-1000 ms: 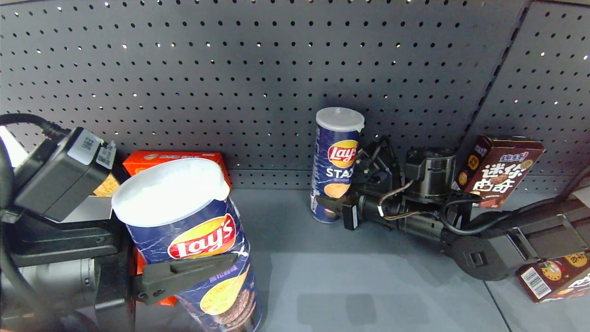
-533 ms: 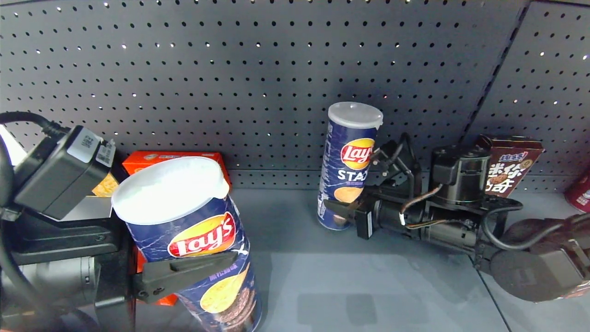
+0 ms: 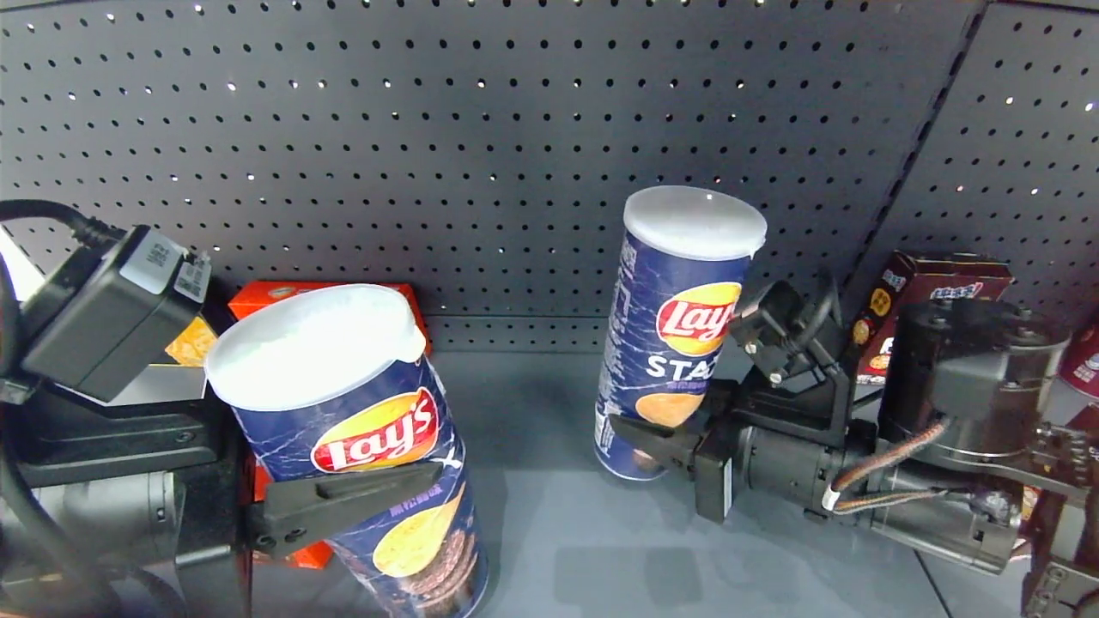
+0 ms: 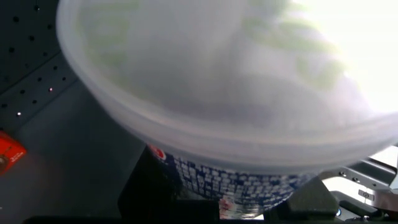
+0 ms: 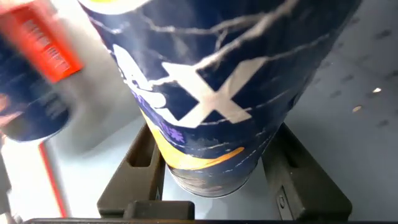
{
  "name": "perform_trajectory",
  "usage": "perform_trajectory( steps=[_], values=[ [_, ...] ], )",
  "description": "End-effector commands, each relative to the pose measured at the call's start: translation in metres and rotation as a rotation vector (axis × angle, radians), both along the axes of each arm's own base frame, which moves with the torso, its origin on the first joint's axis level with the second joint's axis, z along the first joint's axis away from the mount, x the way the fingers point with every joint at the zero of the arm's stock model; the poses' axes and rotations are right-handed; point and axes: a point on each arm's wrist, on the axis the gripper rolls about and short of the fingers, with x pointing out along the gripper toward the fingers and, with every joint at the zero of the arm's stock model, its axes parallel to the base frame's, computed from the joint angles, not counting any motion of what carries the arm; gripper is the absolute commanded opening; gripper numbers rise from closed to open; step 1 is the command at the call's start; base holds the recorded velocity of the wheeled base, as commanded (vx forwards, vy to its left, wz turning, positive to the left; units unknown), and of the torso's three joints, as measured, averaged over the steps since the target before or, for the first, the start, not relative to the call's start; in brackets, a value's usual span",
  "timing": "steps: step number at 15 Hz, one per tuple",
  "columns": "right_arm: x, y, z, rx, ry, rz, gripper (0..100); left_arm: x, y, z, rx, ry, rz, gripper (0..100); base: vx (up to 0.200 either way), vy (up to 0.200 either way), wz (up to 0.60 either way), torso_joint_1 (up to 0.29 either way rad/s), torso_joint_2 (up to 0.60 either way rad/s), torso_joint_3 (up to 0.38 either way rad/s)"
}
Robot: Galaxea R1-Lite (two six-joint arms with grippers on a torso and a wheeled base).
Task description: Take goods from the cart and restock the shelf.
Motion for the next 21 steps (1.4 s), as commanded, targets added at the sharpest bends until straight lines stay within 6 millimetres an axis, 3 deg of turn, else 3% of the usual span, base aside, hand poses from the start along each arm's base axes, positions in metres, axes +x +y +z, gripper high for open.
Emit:
perform_trajectory(
  steps=[1,6,11,21],
  values=[
    [-0.020,-0.004,-0.003,-0.009,0.001,0.006,0,0.000,0.000,0.000,0.000,-0.001,0.000,0,0.000,0.000,0.00,0.000,0.00,0.000],
    [-0.044,-0.013,-0.020,-0.031,0.044,-0.025,0,0.002,-0.001,-0.004,0.009,0.014,0.002,0,0.000,0.000,0.00,0.000,0.00,0.000],
    [-0.061,-0.009,-0.034,-0.007,0.078,-0.027,0,0.003,-0.001,-0.003,0.009,0.012,0.006,0,0.000,0.000,0.00,0.000,0.00,0.000],
    [-0.055,0.000,-0.050,-0.038,0.112,-0.035,0,0.002,0.000,-0.006,0.018,0.017,0.026,0,0.000,0.000,0.00,0.000,0.00,0.000]
  ],
)
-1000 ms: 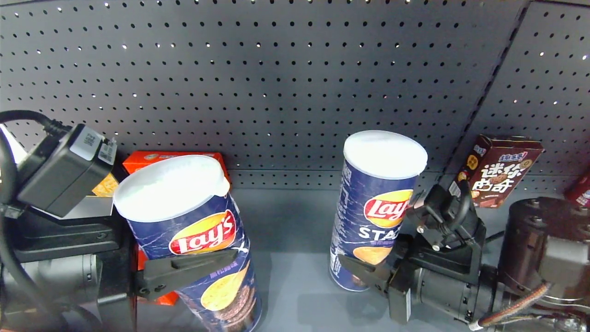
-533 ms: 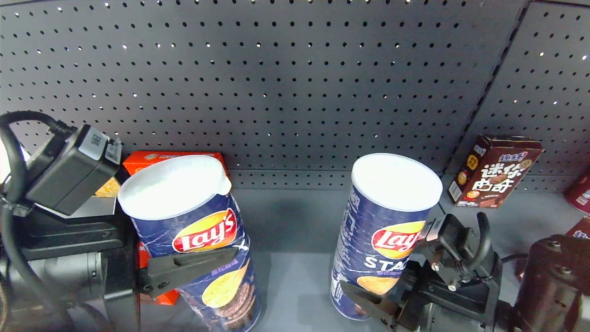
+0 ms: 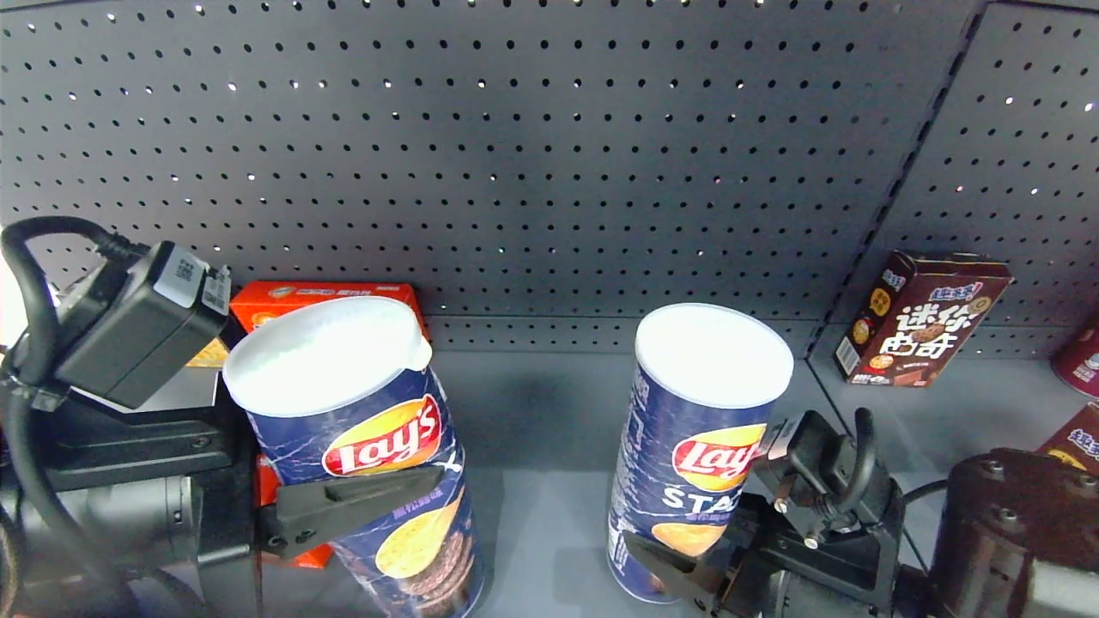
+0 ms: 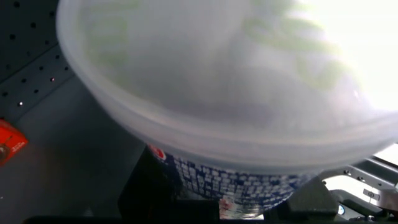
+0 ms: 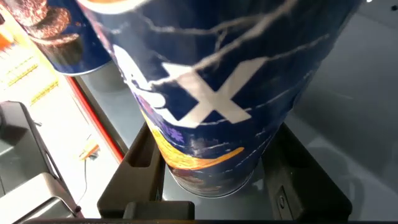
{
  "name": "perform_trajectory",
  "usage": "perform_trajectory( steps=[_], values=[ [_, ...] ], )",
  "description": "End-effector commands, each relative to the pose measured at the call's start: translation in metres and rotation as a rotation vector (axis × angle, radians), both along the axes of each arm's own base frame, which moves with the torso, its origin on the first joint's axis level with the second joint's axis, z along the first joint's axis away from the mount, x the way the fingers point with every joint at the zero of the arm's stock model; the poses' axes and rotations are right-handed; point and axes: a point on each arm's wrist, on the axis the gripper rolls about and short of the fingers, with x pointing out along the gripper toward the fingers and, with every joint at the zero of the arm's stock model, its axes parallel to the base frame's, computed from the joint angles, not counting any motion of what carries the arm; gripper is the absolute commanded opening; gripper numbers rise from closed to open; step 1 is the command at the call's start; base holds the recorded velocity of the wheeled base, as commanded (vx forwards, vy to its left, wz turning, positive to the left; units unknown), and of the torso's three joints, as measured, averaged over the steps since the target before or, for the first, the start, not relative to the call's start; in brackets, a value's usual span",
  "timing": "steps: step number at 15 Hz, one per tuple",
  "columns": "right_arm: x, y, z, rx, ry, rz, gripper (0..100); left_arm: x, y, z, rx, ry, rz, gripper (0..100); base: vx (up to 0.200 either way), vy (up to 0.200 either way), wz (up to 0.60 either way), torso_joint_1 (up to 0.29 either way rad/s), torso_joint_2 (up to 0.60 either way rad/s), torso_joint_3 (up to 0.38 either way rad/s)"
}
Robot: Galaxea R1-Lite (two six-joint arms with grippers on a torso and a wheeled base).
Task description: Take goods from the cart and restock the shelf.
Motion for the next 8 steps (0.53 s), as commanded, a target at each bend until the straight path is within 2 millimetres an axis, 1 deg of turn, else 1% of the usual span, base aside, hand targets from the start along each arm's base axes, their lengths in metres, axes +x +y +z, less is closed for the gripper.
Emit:
perform_trajectory(
  steps=[1,2,7,8],
  values=[
    [0.0030,0.0047,-0.0080,-0.026,0.020,0.001,0,-0.0002,0.0000,-0.0005,0.000,0.003,0.000,0,0.000,0.000,0.00,0.000,0.00,0.000],
    [0.0041,0.0070,-0.0115,-0.036,0.024,0.003,0,-0.0002,0.0000,-0.0005,0.000,0.003,0.000,0,0.000,0.000,0.00,0.000,0.00,0.000],
    [0.0059,0.0097,-0.0150,-0.036,0.027,0.004,0,-0.0001,0.0009,-0.0002,-0.001,0.002,0.003,0,0.000,0.000,0.00,0.000,0.00,0.000],
    [0.0056,0.0100,-0.0150,-0.037,0.025,0.006,100,-0.0001,0.0009,-0.0002,-0.001,0.002,0.003,0,0.000,0.000,0.00,0.000,0.00,0.000]
  ],
)
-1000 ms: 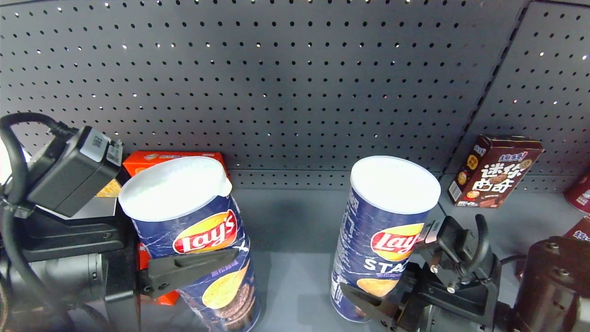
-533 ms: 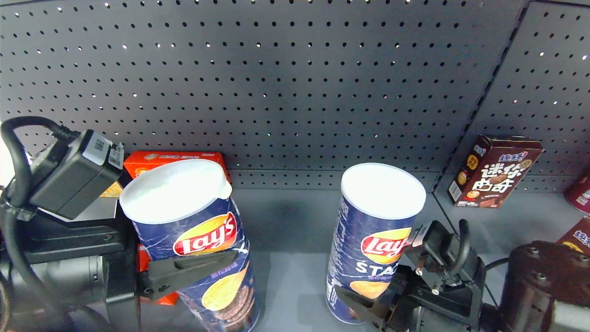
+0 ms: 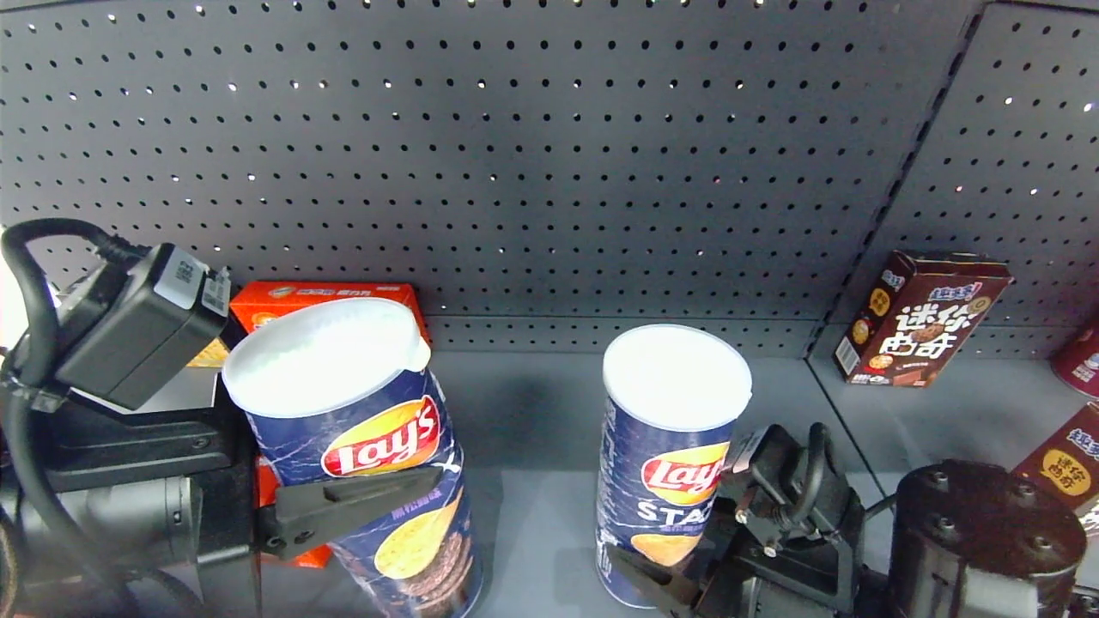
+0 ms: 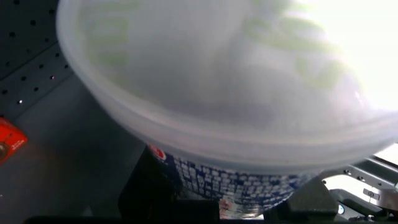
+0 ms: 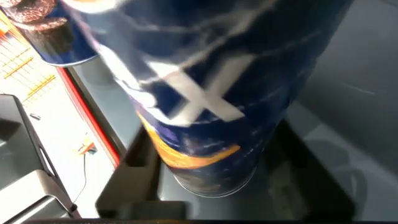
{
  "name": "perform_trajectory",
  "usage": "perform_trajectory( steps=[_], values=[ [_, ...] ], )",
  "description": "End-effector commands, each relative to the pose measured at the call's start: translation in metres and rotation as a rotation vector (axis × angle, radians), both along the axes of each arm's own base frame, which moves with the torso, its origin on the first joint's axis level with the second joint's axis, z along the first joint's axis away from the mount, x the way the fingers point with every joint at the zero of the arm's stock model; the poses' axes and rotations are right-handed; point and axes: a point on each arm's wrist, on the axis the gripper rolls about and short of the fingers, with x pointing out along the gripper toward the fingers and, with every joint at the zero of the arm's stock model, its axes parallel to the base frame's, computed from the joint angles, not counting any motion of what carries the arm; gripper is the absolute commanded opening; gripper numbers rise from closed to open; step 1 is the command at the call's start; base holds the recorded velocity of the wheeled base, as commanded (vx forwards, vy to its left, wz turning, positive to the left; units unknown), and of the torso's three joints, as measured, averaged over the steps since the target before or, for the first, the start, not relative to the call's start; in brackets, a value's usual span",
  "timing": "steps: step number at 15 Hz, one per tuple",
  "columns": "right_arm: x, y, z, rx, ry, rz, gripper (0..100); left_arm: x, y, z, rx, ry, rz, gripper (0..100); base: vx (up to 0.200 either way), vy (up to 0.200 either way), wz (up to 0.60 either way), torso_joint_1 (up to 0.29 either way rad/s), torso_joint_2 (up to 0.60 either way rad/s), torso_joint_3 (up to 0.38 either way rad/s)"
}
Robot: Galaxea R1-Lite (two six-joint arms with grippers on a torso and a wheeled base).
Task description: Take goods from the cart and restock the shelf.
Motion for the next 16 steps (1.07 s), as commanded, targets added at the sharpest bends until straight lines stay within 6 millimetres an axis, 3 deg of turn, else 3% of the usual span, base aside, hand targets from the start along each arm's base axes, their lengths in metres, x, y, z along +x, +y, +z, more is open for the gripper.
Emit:
perform_trajectory(
  steps=[1,4,11,16],
  values=[
    [-0.001,0.001,-0.003,-0.010,0.006,0.005,100,0.000,0.000,0.000,0.000,-0.001,0.000,0,0.000,0.000,0.00,0.000,0.00,0.000],
    [-0.006,-0.005,-0.007,-0.026,0.013,0.005,100,0.000,0.000,-0.003,0.004,0.007,0.001,0,0.000,0.000,0.00,0.000,0.00,0.000],
    [-0.029,-0.042,0.021,0.037,-0.119,-0.036,100,-0.001,0.000,-0.006,0.008,0.015,-0.002,0,0.000,0.000,0.00,0.000,0.00,0.000],
    [-0.048,-0.076,0.027,0.072,-0.181,-0.092,100,-0.002,0.001,-0.005,0.006,0.010,0.001,0,0.000,0.000,0.00,0.000,0.00,0.000]
  ],
)
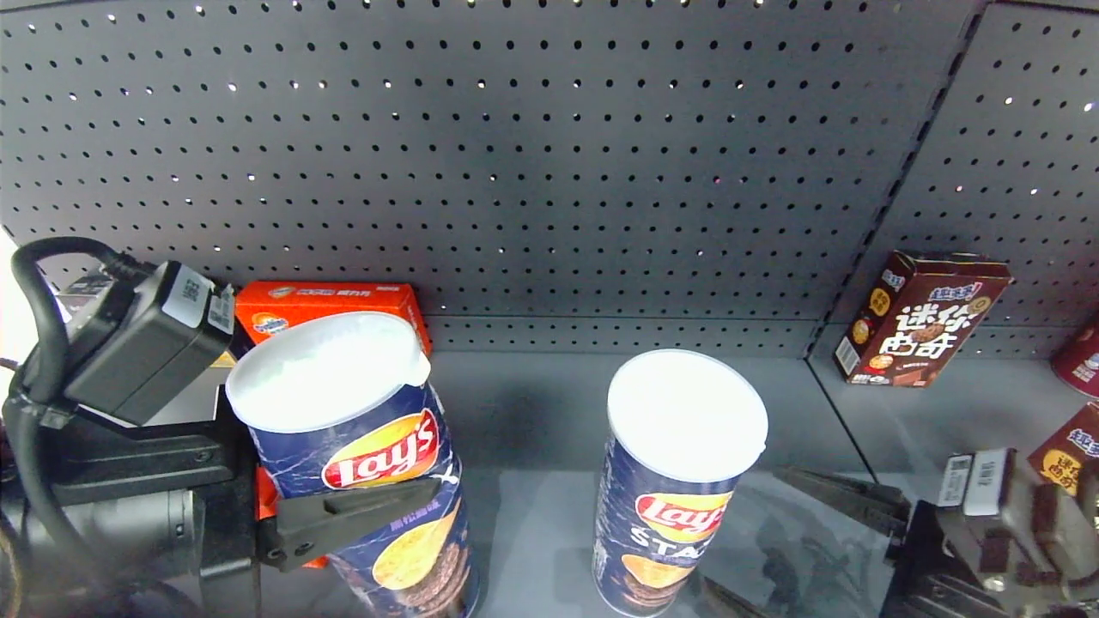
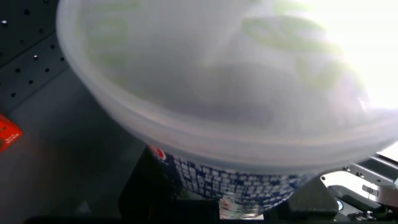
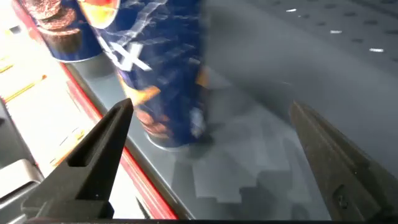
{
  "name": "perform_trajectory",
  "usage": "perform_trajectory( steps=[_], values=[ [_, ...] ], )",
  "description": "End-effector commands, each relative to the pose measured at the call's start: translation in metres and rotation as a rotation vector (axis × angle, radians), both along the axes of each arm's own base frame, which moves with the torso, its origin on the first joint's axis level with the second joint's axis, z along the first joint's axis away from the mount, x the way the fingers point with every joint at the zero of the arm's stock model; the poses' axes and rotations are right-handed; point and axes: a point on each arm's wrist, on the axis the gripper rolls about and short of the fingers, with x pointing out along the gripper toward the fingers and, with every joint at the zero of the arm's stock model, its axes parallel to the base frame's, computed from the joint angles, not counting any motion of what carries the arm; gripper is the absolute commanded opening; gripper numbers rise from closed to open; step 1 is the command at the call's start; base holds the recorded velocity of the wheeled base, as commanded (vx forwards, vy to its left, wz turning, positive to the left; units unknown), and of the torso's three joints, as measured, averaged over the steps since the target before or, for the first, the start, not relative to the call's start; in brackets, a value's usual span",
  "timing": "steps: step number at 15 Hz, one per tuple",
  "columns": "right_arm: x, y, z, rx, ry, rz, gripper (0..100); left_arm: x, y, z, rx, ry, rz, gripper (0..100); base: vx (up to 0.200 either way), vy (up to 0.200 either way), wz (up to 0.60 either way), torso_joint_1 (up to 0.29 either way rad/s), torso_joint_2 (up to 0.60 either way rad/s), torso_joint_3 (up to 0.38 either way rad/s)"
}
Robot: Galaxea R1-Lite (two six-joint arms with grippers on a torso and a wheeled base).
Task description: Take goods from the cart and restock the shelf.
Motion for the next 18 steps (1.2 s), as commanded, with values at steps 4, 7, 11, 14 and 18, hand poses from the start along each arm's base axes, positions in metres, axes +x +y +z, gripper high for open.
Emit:
perform_trajectory(
  steps=[4,7,11,14,18],
  values=[
    [-0.021,-0.051,-0.003,0.065,-0.051,-0.103,100,-0.001,0.000,0.001,0.000,-0.008,0.004,0,0.000,0.000,0.00,0.000,0.00,0.000],
    [-0.024,-0.061,-0.003,0.086,-0.070,-0.136,100,-0.001,0.000,0.001,0.001,-0.007,0.005,0,0.000,0.000,0.00,0.000,0.00,0.000],
    [-0.038,-0.087,-0.013,0.075,-0.107,-0.209,100,-0.001,0.001,0.000,0.001,-0.005,0.005,0,0.000,0.000,0.00,0.000,0.00,0.000],
    [-0.055,-0.105,-0.021,0.055,-0.093,-0.214,100,-0.002,0.001,-0.001,0.003,-0.003,0.005,0,0.000,0.000,0.00,0.000,0.00,0.000],
    [-0.084,-0.137,-0.042,0.030,-0.078,-0.304,100,-0.009,0.005,-0.005,0.006,0.003,0.005,0,0.000,0.000,0.00,0.000,0.00,0.000]
  ],
)
